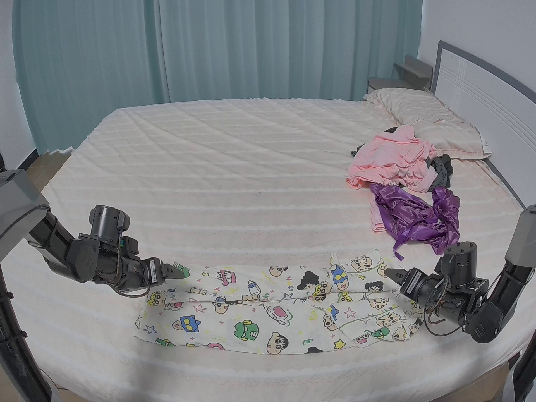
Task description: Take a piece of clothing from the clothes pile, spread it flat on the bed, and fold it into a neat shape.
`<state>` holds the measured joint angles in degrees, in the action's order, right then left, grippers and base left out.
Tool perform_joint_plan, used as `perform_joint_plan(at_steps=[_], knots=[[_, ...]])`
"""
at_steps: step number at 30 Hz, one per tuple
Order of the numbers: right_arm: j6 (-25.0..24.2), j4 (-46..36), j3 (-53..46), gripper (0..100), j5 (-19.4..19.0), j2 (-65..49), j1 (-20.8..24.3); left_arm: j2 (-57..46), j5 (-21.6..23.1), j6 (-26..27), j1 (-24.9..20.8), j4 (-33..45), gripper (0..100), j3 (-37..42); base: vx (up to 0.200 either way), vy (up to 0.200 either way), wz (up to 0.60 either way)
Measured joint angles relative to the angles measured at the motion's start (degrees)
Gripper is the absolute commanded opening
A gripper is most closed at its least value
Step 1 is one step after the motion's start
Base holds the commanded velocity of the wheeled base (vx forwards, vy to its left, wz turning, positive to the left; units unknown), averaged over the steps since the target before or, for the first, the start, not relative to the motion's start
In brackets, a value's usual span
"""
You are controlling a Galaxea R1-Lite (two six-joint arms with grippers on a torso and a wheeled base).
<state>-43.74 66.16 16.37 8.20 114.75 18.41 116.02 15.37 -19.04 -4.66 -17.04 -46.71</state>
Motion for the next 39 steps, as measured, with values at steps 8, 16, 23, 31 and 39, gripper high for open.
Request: perform_joint_plan(at_steps=[8, 16, 23, 31, 39], knots=[[0.0, 0.0, -0.3, 100, 0.0, -0.5, 0.6, 1.8, 1.9, 4.7, 1.0, -0.2, 100, 0.0, 0.0, 0.0, 0.0], [0.0, 0.0, -0.3, 100, 0.0, -0.7, 0.7, 3.4, 2.8, 4.7, 1.2, -0.5, 100, -0.7, 0.0, 0.0, 0.0], [0.0, 0.0, -0.3, 100, 0.0, -0.6, 0.7, 4.3, 6.6, 4.5, 1.9, -0.5, 0, -0.9, 0.0, 0.0, 0.0], [1.6, -0.2, 0.5, 100, -0.4, -0.5, 0.4, 4.7, 8.6, 4.2, 3.6, -0.5, 0, 0.1, 0.0, 0.0, 0.0], [8.4, -5.4, 7.1, 100, -0.4, -0.5, 0.7, 4.2, 8.6, 4.2, 5.4, -0.5, 0, 0.6, 0.0, 0.0, 0.0]])
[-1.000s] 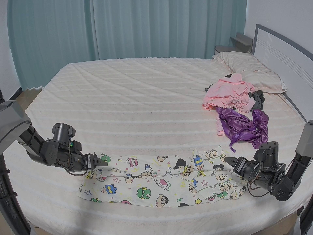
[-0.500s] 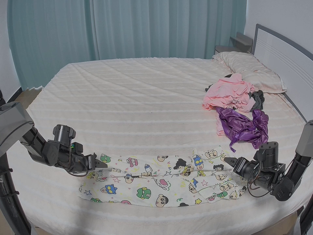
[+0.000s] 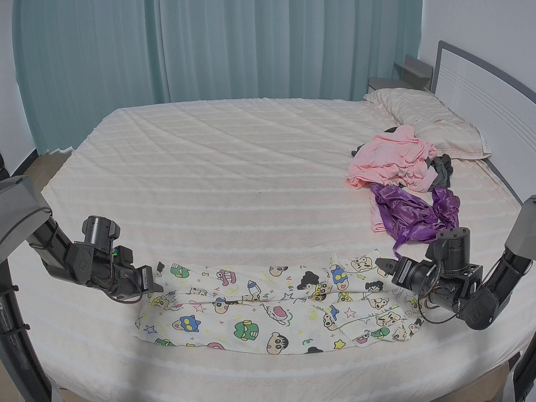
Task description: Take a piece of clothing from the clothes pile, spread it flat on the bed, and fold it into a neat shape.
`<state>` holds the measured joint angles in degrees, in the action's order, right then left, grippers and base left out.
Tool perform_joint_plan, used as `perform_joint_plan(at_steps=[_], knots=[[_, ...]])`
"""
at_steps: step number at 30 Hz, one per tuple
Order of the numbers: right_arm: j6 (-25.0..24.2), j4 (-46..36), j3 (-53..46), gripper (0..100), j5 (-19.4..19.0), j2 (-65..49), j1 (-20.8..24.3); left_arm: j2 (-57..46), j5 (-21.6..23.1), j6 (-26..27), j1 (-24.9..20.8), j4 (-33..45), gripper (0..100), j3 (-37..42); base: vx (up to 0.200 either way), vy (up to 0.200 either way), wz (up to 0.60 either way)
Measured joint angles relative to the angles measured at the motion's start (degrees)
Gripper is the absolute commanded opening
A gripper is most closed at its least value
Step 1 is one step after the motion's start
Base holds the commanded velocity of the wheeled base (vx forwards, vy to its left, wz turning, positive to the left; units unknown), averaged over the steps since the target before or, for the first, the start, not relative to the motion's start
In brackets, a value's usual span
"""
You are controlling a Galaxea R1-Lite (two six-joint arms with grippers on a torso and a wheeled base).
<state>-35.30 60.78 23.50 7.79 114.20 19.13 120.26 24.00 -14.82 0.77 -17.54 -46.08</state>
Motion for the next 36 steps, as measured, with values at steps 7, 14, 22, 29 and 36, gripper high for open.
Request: perform_joint_plan(at_steps=[7, 14, 22, 29, 36], knots=[[1.3, -15.0, 10.8, 100, 0.0, 0.0, 1.6, -1.5, 0.0, 0.2, 1.0, 0.0, 0, 1.3, 0.0, 0.0, 0.0], [1.9, -20.8, 18.0, 100, 0.0, 1.8, 4.3, -2.5, -0.4, 0.6, 2.0, 0.0, 0, 2.5, 0.0, 0.0, 0.0], [4.4, -21.8, 20.0, 100, -0.1, 5.2, 4.5, -2.8, -0.2, 0.4, 2.2, 0.0, 0, 2.3, 0.0, 0.0, 0.0], [6.7, -24.9, 23.4, 100, 0.0, 9.6, 2.6, -3.7, -0.2, 0.0, 2.2, -0.1, 0, 0.7, 0.0, 0.0, 0.0], [7.5, -27.1, 26.7, 100, -0.1, 13.2, 1.2, -4.5, -0.1, -0.1, 2.1, 0.0, 0, -1.6, 0.0, 0.0, 0.0]])
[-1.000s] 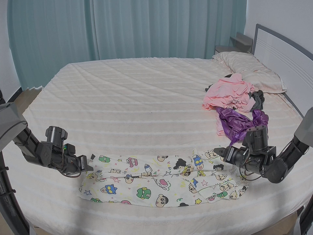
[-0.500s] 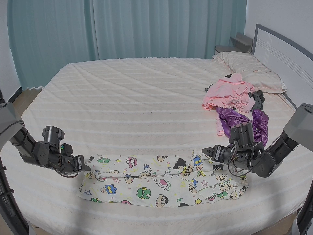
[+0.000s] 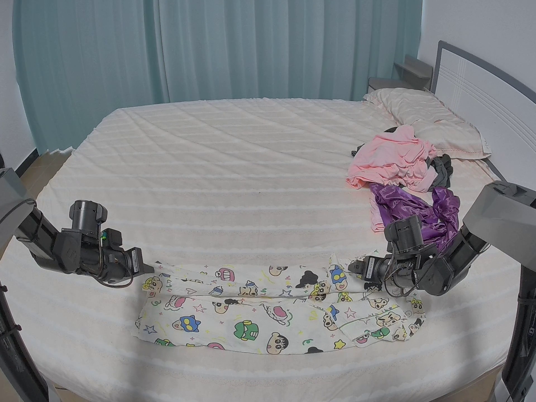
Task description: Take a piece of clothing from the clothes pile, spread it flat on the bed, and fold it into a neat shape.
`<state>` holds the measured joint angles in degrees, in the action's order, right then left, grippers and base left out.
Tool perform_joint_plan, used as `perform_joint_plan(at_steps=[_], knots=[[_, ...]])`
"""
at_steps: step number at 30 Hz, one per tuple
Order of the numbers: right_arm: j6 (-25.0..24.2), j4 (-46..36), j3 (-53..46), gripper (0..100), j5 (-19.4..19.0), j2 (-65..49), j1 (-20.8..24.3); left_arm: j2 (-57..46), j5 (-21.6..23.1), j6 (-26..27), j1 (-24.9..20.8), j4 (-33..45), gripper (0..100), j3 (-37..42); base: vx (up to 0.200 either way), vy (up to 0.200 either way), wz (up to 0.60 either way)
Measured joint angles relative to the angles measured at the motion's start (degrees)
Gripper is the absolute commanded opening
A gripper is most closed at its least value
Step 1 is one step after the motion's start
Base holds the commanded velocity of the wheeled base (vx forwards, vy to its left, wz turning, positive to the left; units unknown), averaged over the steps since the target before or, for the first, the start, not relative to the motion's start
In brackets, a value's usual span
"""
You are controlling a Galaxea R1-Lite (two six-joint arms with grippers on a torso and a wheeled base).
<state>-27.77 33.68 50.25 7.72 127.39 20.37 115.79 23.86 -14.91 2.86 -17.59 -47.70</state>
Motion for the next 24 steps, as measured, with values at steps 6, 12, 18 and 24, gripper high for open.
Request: perform_joint_plan(at_steps=[6, 12, 18, 24], knots=[[0.1, -1.3, 3.2, 100, 0.0, 2.8, -0.3, 0.0, 0.0, -1.0, -0.2, 0.1, 0, -4.0, 0.0, 0.0, 0.0], [0.2, -1.6, 6.1, 100, 0.2, 5.1, -0.4, 0.6, -0.2, -5.4, -1.1, 0.1, 0, -10.5, 0.0, 0.0, 0.0], [0.0, -1.6, 7.9, 100, 0.4, 6.5, -0.2, 2.2, -0.5, -6.7, -2.1, 0.1, 0, -16.8, 0.0, 0.0, 0.0], [-0.5, -1.5, 8.6, 100, 0.5, 7.1, 0.0, 3.8, -1.1, -6.9, -3.3, -2.9, 0, -19.5, 0.0, 0.0, 0.0]])
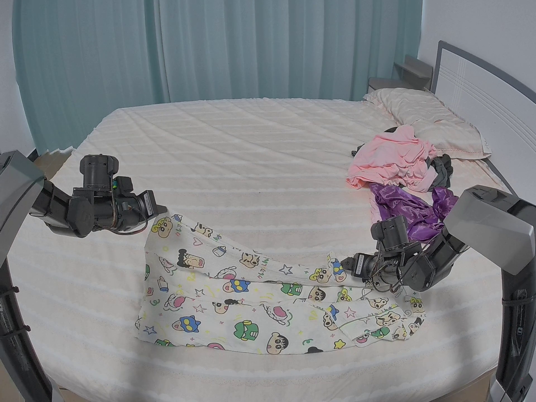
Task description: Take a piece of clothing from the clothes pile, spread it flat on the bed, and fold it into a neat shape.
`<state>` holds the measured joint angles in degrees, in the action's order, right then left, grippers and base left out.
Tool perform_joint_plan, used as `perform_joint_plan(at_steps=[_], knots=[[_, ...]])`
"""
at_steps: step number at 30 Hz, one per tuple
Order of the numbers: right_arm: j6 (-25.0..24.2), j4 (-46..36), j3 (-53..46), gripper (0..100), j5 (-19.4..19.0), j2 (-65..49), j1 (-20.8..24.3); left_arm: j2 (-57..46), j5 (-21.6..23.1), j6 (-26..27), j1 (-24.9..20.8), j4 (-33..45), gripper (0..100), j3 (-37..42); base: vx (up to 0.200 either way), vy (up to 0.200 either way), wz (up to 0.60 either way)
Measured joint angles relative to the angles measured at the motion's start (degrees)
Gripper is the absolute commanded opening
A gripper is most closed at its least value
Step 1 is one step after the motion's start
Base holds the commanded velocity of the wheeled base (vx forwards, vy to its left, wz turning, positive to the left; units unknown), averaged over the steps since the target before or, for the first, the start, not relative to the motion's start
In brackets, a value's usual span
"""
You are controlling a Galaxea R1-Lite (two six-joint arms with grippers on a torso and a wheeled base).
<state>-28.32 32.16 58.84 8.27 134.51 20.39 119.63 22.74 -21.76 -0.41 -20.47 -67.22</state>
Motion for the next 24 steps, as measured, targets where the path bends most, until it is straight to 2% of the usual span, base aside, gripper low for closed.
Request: perform_joint_plan(at_steps=[5, 12, 18, 24], knots=[[-0.6, 0.1, 0.2, 100, 0.0, 0.1, 0.0, 1.1, -0.5, -2.3, -0.3, -5.0, 0, 0.2, 0.0, 0.0, 0.0], [-1.3, 0.1, 0.3, 100, 0.0, 0.2, 0.0, 1.5, -1.3, -2.6, -0.1, -5.9, 0, 2.9, 0.0, 0.0, 0.0], [-1.5, 0.2, 0.0, 100, 0.0, 0.0, -0.1, 1.0, -1.3, -2.2, 1.3, -7.9, 0, 8.5, 0.0, 0.0, 0.0], [-2.7, 0.2, -0.4, 100, 0.0, -0.5, -0.2, 0.4, -1.3, -2.2, 3.0, -14.3, 0, 14.8, 0.0, 0.0, 0.0]])
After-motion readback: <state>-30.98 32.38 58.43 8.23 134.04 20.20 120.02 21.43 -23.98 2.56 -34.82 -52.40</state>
